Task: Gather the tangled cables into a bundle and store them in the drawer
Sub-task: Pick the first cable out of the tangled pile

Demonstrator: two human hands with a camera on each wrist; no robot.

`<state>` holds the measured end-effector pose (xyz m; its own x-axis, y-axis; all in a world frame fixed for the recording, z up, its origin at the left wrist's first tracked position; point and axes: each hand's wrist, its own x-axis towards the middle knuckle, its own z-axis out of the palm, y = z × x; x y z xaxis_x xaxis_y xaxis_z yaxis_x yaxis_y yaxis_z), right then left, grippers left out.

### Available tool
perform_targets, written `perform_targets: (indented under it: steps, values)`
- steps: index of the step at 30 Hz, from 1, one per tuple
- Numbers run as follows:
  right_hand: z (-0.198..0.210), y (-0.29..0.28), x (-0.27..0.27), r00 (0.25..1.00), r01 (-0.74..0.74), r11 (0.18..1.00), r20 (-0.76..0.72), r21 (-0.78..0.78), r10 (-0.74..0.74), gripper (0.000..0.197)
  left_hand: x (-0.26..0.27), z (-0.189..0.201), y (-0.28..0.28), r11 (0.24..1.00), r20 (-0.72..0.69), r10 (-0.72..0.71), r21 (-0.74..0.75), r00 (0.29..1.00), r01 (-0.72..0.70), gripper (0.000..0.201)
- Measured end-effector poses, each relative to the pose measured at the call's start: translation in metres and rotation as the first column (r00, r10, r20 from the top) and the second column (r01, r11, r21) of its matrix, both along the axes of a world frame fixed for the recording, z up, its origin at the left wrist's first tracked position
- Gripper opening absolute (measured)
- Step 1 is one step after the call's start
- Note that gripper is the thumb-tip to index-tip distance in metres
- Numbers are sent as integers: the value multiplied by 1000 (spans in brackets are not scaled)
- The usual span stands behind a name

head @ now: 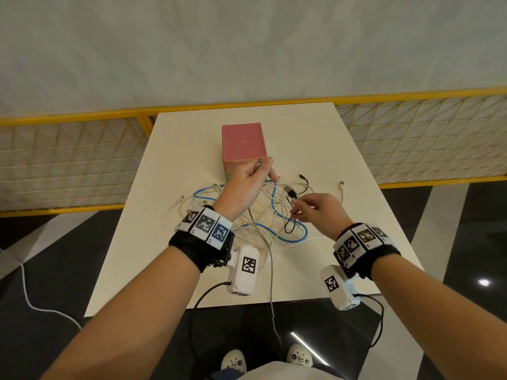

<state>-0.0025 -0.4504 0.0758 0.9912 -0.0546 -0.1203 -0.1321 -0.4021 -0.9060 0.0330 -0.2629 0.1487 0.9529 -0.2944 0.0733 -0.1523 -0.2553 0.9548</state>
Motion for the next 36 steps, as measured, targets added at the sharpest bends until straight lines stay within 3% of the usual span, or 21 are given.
perform_targets:
  steps: [2,5,9,13,18,22,25,28,30,32,33,34,36]
  values:
    - [11,8,-4,998,23,996,50,87,-27,26,0,-5,-2,1000,-24,14,27,1000,-14,38]
    - [28,21,-7,992,23,976,117,217,-49,26,-5,-14,-15,989,-74,-69,125,995,78,40]
    - [41,30,-10,989,-39,949,149,314,-9,18,-7,-12,-23,998,-55,-56,8,997,56,32]
    - [45,32,-11,987,-128,956,130,262,96,26,-4,-7,-23,975,-34,1,-224,999,-9,33]
    - [48,35,-9,969,-243,918,114,312,218,26,5,12,-24,909,-8,4,-417,1000,-7,32]
    - [46,32,1,954,-296,911,135,286,268,25,12,36,-16,797,-74,-22,-604,997,-27,34]
    - [42,25,10,944,-328,914,127,241,305,26,10,58,-4,754,-45,-21,-657,999,-14,33]
    - [37,15,16,935,-342,935,136,100,327,29,12,82,13,739,24,61,-673,998,-29,32]
    - [39,9,22,932,-304,950,188,-66,311,35,12,89,22,801,87,122,-597,989,-47,24]
    - [50,7,26,920,-274,951,248,-144,302,38,8,86,25,928,222,145,-369,964,-55,11]
    - [57,8,27,912,-270,951,277,-153,303,37,7,83,24,976,268,89,-215,959,-30,5]
    - [64,10,26,901,-268,949,305,-166,308,34,6,78,22,999,277,13,-52,961,1,12]
    - [80,17,24,873,-263,943,365,-203,323,25,3,65,19,969,171,-129,232,977,87,26]
